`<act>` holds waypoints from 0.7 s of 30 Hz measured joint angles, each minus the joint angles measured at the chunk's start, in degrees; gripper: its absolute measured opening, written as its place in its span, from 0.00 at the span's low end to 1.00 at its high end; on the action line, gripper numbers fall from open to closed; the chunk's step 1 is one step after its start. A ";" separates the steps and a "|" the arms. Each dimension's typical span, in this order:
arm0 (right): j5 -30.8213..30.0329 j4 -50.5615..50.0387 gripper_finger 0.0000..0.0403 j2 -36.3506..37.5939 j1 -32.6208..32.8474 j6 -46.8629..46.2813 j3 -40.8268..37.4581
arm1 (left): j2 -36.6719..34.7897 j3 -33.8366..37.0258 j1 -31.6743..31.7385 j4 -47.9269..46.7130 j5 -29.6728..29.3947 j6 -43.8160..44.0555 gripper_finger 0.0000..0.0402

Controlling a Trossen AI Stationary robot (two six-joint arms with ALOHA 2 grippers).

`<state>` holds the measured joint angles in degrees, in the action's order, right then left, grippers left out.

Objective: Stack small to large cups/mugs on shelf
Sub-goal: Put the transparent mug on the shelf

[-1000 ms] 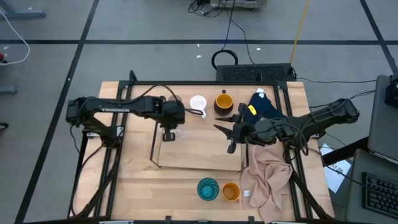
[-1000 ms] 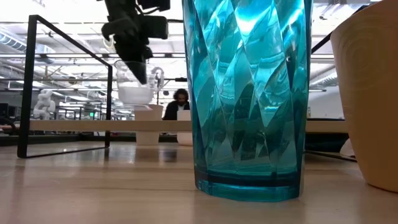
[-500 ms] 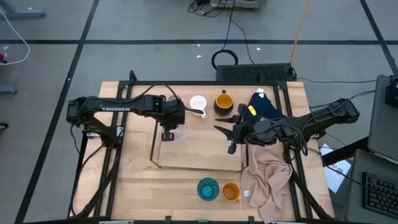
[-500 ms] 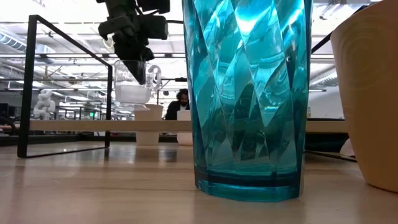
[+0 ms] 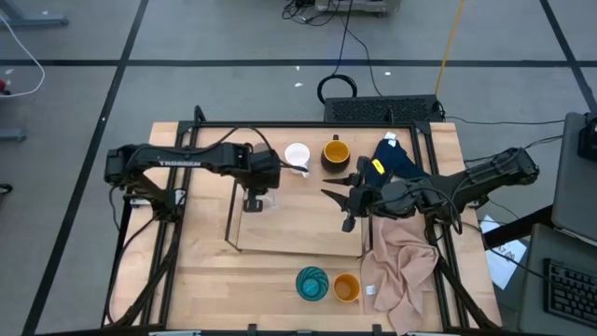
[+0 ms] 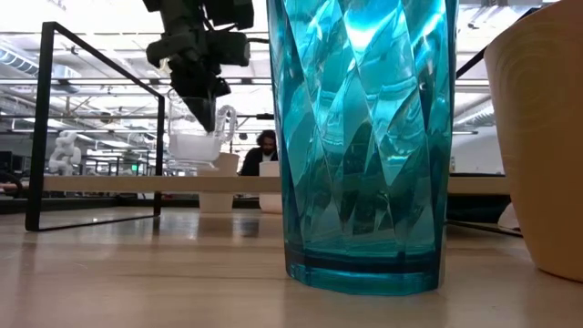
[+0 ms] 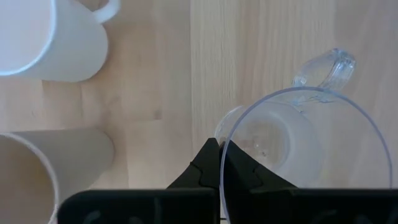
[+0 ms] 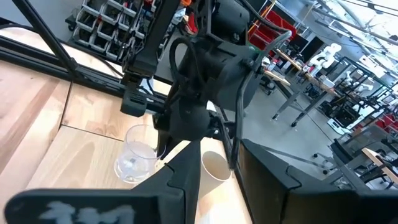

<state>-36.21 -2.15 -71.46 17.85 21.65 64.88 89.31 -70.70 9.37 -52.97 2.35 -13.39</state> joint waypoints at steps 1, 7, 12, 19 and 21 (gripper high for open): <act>0.00 0.00 0.25 0.00 0.00 0.00 0.00 | 0.47 0.01 -0.02 -0.04 -0.06 -0.39 0.00; 0.00 -0.11 0.25 0.00 0.00 -0.10 0.00 | 1.34 0.12 1.06 0.14 0.60 -1.01 0.00; 0.00 -0.37 0.25 0.00 0.00 -0.41 0.00 | 1.36 0.81 1.80 0.45 0.74 -1.09 0.00; 0.00 -0.33 0.25 0.00 0.00 -0.53 0.00 | 1.36 0.87 1.90 -0.07 0.72 0.09 0.04; 0.00 -0.35 0.25 0.00 0.00 -0.50 0.00 | 1.36 0.87 2.14 -0.09 0.74 0.54 0.05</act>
<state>-36.21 -2.50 -71.46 17.85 21.15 64.88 90.67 -69.82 11.51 -53.06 3.09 -12.86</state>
